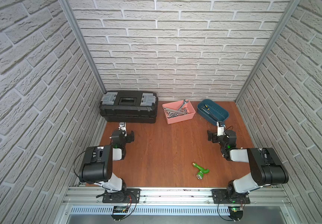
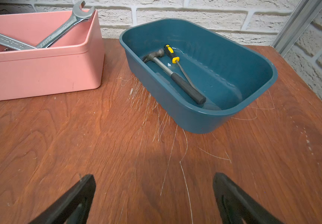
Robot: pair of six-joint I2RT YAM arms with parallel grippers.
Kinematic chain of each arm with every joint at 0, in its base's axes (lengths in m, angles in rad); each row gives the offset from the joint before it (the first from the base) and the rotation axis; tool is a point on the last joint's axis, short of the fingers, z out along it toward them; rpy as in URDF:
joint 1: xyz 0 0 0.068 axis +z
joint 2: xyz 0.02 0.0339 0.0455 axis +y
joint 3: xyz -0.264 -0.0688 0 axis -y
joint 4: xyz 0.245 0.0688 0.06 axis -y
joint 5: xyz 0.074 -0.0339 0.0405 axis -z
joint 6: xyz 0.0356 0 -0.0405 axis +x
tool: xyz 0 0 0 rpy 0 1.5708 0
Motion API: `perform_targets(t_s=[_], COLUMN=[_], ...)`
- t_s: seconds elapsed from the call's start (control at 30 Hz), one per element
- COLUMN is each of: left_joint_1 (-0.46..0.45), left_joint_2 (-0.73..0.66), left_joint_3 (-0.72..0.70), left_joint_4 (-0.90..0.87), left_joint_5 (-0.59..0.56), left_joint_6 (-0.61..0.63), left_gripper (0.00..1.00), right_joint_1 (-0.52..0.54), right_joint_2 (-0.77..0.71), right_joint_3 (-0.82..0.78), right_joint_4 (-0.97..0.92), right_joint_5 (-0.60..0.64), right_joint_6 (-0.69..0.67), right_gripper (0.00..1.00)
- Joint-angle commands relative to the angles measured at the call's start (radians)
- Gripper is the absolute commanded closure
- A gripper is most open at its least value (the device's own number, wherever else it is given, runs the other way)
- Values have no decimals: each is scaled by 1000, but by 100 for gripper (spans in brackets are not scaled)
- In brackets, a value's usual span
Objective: Take out the wrench from the storage box
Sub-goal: Move the storage box to the center of the board.
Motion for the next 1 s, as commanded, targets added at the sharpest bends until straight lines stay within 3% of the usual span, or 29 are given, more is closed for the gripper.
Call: perform_targets(t_s=[0.0, 0.97], left_joint_1=[0, -1], left_joint_2=[-7, -38], left_joint_3=[9, 26], left_joint_4=[49, -1], left_joint_5=[9, 9], left_joint_6=[7, 7], left_gripper=[2, 2], right_joint_1=[0, 1], right_joint_2=[-20, -23], right_joint_3=[8, 8], right_joint_4=[47, 45], right_joint_5=[7, 12], right_joint_6=[-7, -4], right_gripper=[1, 1])
